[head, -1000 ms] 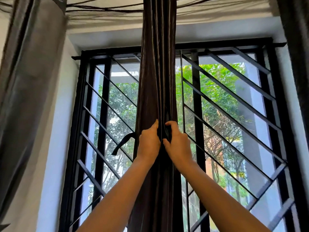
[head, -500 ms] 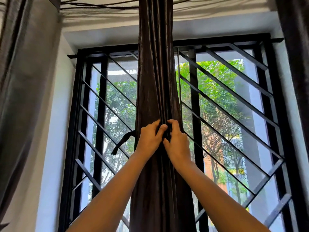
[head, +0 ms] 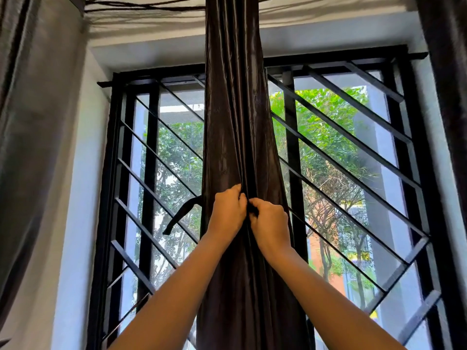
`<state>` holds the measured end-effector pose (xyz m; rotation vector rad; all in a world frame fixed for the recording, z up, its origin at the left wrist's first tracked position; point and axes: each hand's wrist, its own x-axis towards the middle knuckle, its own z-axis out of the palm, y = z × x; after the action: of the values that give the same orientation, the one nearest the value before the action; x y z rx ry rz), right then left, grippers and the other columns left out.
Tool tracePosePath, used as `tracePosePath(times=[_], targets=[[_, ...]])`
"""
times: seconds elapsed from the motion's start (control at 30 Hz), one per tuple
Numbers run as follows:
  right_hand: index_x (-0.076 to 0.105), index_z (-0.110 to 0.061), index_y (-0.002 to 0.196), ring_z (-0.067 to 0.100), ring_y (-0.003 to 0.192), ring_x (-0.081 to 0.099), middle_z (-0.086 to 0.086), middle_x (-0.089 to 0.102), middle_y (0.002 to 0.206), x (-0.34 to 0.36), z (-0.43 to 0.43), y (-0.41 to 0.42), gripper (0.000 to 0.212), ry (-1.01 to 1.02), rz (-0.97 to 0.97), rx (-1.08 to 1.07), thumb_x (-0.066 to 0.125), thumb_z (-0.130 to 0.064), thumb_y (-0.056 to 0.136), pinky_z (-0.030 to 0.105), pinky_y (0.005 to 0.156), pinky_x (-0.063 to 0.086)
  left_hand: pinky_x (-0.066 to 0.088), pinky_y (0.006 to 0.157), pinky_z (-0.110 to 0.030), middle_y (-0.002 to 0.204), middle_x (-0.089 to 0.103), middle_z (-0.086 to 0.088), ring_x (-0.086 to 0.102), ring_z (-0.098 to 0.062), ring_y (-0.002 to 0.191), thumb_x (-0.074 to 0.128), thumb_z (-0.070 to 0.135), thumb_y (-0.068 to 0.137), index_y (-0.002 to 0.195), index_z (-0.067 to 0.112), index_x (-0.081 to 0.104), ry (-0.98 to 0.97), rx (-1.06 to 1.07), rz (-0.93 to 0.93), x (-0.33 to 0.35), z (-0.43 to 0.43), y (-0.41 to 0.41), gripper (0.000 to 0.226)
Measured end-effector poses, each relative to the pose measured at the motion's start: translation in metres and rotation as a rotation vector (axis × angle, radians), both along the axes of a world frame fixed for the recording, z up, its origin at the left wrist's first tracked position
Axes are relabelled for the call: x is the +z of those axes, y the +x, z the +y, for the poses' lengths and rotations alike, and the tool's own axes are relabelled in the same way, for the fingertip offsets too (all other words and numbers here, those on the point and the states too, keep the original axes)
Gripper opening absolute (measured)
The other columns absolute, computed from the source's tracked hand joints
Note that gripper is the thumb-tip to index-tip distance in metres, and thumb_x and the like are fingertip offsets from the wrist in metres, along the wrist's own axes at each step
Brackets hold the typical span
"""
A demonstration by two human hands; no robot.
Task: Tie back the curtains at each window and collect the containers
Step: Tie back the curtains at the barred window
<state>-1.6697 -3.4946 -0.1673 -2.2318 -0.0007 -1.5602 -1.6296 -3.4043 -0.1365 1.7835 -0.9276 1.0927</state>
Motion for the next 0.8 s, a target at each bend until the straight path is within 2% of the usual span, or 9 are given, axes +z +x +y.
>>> tracePosePath(times=[0.1,0.23,0.37,0.43,0.47,0.53,0.63,0.7,0.8], targets=[[0.061,-0.022,0.126,0.028,0.102,0.064,0.006,0.07,0.109,-0.001,0.001,0.006,0.036,-0.013,0.028,-0.033,0.05,-0.011,0.093,0.038,0.088,0.052,0.036,0.064,-0.028,0.088,0.067,-0.019,0.062,-0.034,0.084,0.045,0.014,0.096,0.1,-0.001,0.06,-0.003,0.031,0.004,-0.003,-0.002,0.006,0.022],[0.062,-0.018,0.124,0.031,0.101,0.064,0.009,0.07,0.108,-0.001,0.002,0.008,0.033,0.033,0.029,-0.012,0.051,-0.013,0.093,0.042,0.087,0.052,0.041,0.071,-0.033,0.094,0.067,-0.021,0.062,-0.035,0.089,0.046,0.015,0.096,0.109,-0.002,0.06,0.018,0.025,0.03,0.002,-0.003,0.011,0.026],[0.065,-0.013,0.117,0.032,0.096,0.064,0.011,0.071,0.101,-0.002,0.005,0.006,0.029,0.001,0.024,0.003,0.053,-0.012,0.091,0.045,0.085,0.051,0.04,0.072,-0.032,0.094,0.066,-0.023,0.061,-0.035,0.09,0.045,0.017,0.097,0.108,-0.005,0.059,0.002,0.024,0.029,0.002,0.001,0.009,0.028],[0.066,-0.011,0.111,0.032,0.092,0.064,0.012,0.07,0.096,-0.002,0.007,0.006,0.025,-0.018,0.028,0.007,0.052,-0.011,0.09,0.046,0.082,0.05,0.039,0.068,-0.033,0.085,0.066,-0.019,0.061,-0.035,0.085,0.044,0.02,0.097,0.099,-0.002,0.061,-0.012,0.021,0.03,0.001,0.002,0.006,0.028],[0.067,-0.01,0.106,0.033,0.09,0.064,0.012,0.07,0.093,-0.002,0.007,0.006,0.022,-0.022,0.029,0.007,0.052,-0.008,0.089,0.047,0.081,0.05,0.036,0.064,-0.034,0.074,0.063,-0.014,0.061,-0.035,0.08,0.045,0.023,0.097,0.088,0.002,0.06,-0.015,0.015,0.031,0.001,0.002,0.003,0.028],[0.067,-0.008,0.1,0.035,0.087,0.063,0.013,0.069,0.088,-0.002,0.007,0.005,0.021,-0.023,0.038,0.007,0.051,-0.003,0.086,0.047,0.078,0.049,0.03,0.057,-0.033,0.06,0.052,-0.009,0.057,-0.036,0.07,0.048,0.029,0.096,0.071,0.01,0.046,-0.006,0.019,0.018,0.002,0.003,0.0,0.031],[0.068,-0.01,0.104,0.032,0.087,0.064,0.012,0.07,0.09,-0.002,0.006,0.006,0.021,-0.054,0.045,0.027,0.055,-0.007,0.087,0.045,0.08,0.05,0.03,0.058,-0.032,0.067,0.057,-0.016,0.057,-0.038,0.071,0.05,0.023,0.095,0.076,0.01,0.049,-0.021,0.044,0.006,0.001,0.004,0.002,0.023],[0.069,-0.012,0.107,0.027,0.087,0.067,0.009,0.072,0.092,-0.002,0.003,0.006,0.023,-0.076,0.038,0.073,0.06,-0.011,0.086,0.04,0.08,0.053,0.036,0.059,-0.034,0.075,0.061,-0.019,0.058,-0.039,0.074,0.047,0.019,0.095,0.084,0.004,0.055,-0.051,0.087,0.006,-0.002,0.004,0.004,0.02],[0.071,-0.014,0.11,0.011,0.09,0.068,0.002,0.073,0.101,-0.002,-0.006,0.003,0.028,-0.065,0.001,0.215,0.071,-0.019,0.082,0.011,0.079,0.048,0.049,0.064,-0.044,0.079,0.064,-0.02,0.06,-0.04,0.076,0.045,0.019,0.095,0.095,0.004,0.058,-0.095,0.152,-0.011,-0.009,0.004,0.004,0.019]])
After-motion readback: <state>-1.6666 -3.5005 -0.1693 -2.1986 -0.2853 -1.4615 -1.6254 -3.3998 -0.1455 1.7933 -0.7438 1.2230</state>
